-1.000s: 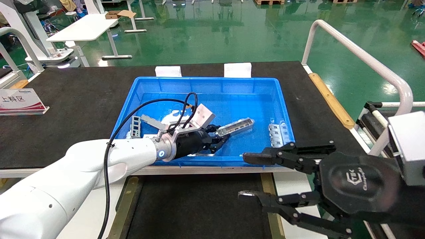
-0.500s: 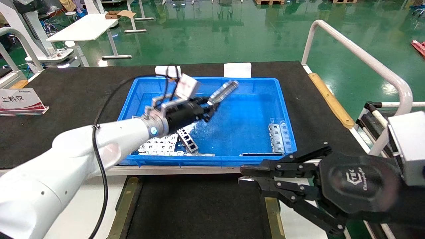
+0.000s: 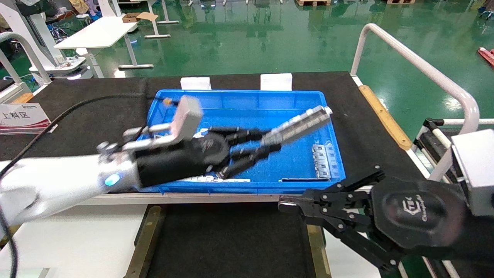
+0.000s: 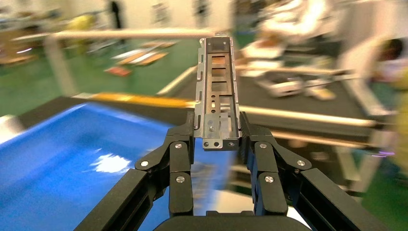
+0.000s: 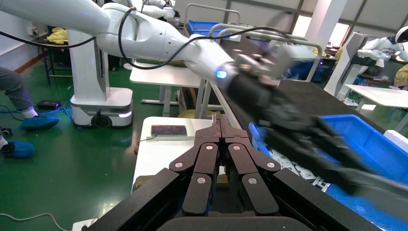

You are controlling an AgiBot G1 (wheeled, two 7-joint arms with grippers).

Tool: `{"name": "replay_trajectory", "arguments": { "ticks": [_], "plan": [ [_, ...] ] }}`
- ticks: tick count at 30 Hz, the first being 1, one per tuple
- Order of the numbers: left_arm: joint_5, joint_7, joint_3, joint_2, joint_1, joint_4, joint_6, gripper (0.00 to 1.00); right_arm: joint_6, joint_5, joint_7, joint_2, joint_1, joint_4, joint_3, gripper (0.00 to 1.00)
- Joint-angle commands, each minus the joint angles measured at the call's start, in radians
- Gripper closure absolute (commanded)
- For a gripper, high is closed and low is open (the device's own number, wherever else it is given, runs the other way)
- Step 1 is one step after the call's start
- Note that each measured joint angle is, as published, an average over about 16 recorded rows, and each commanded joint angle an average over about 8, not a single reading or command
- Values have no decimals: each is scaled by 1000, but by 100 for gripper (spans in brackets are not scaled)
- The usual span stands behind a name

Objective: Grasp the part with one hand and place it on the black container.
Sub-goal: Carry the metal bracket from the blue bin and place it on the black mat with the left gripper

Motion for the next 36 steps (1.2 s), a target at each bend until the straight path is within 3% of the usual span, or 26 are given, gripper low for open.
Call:
{"name": "replay_trajectory", "arguments": {
  "ticks": [1,8,14,22,36],
  "plan": [
    [-31,26,-14,-38,21,-11,116,100,0,0,0,0,0,0,0,100],
    [-44,-7,1,-165,167,-124,174,100,0,0,0,0,0,0,0,100],
    [-50,-51,22,-263,357,-271,35,100,0,0,0,0,0,0,0,100],
    [-47,-101,38,-289,568,-430,-356,100,0,0,0,0,0,0,-1,100],
    [-119,-200,-18,-80,703,-569,-1108,100,0,1,0,0,0,0,-1,100]
  ]
}}
